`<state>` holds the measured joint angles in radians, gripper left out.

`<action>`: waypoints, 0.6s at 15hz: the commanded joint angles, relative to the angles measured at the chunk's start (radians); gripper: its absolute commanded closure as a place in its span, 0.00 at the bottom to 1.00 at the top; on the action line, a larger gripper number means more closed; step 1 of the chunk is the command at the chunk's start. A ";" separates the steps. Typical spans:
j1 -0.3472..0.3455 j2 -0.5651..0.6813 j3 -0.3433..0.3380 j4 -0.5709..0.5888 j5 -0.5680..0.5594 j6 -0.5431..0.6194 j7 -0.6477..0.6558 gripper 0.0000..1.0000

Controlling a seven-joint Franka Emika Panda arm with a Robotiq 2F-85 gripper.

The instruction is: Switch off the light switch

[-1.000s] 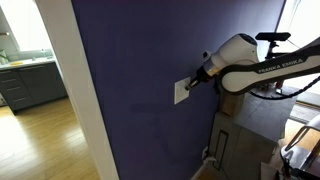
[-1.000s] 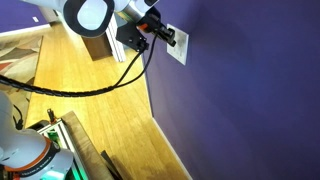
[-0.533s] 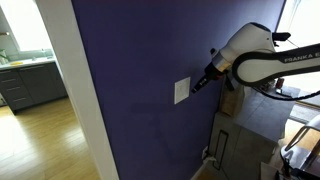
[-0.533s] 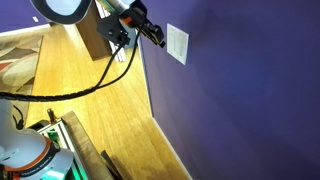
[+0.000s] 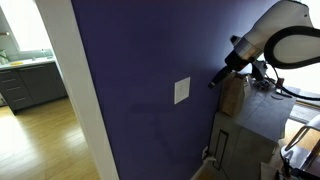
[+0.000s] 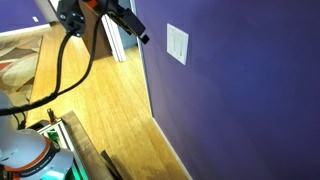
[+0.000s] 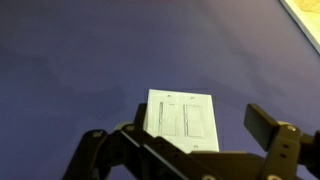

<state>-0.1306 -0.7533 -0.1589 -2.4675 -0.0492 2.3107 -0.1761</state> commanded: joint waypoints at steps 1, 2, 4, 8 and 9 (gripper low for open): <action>-0.017 -0.107 -0.008 -0.021 -0.005 -0.097 0.019 0.00; -0.023 -0.121 -0.007 -0.017 -0.005 -0.118 0.028 0.00; -0.032 -0.142 -0.005 -0.011 -0.005 -0.158 0.045 0.00; -0.040 -0.162 -0.004 -0.004 -0.006 -0.206 0.072 0.00; -0.026 -0.141 -0.010 0.004 -0.008 -0.174 0.053 0.00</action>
<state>-0.1658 -0.8946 -0.1626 -2.4665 -0.0492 2.1393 -0.1291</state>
